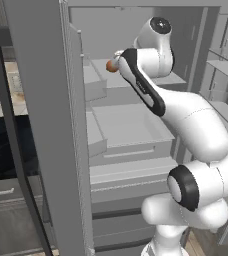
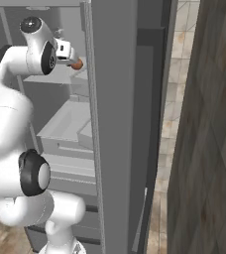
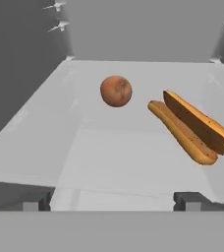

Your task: Pick onion from the fridge and place it on the plate on the counter.

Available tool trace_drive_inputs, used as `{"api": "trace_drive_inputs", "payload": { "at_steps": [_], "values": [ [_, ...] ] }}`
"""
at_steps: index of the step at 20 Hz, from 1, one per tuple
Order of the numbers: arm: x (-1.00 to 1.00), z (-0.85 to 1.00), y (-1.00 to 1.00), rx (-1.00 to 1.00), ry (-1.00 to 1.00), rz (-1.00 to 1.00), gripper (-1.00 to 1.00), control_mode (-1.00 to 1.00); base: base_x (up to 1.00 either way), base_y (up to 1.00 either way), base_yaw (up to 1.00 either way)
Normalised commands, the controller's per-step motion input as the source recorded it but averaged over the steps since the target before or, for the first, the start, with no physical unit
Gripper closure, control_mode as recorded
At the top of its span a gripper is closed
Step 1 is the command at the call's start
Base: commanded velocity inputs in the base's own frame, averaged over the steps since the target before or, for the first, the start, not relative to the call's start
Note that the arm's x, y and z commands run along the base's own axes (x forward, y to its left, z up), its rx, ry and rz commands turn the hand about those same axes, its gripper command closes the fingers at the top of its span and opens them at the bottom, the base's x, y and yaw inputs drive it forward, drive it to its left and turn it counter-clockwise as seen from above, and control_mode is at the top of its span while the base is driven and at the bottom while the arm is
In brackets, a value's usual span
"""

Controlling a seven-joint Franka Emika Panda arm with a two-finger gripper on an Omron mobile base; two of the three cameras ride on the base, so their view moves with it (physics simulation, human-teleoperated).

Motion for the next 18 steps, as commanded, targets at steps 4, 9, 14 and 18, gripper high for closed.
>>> {"api": "trace_drive_inputs", "payload": {
  "at_steps": [4, 9, 14, 18],
  "values": [
    [0.69, -0.21, 0.03, 0.00, 0.00, 0.00, -1.00, -1.00, 0.00, 0.00, 0.00],
    [0.67, -0.13, 0.04, 0.00, 0.00, 0.00, -1.00, -1.00, 0.00, 0.00, 0.00],
    [0.63, -0.04, 0.11, 0.00, 0.00, 0.00, -1.00, -1.00, 0.00, 0.00, 0.00],
    [0.49, -0.03, 0.11, 0.00, 0.00, 0.00, -1.00, -1.00, 0.00, 0.00, 0.00]
  ]
}}
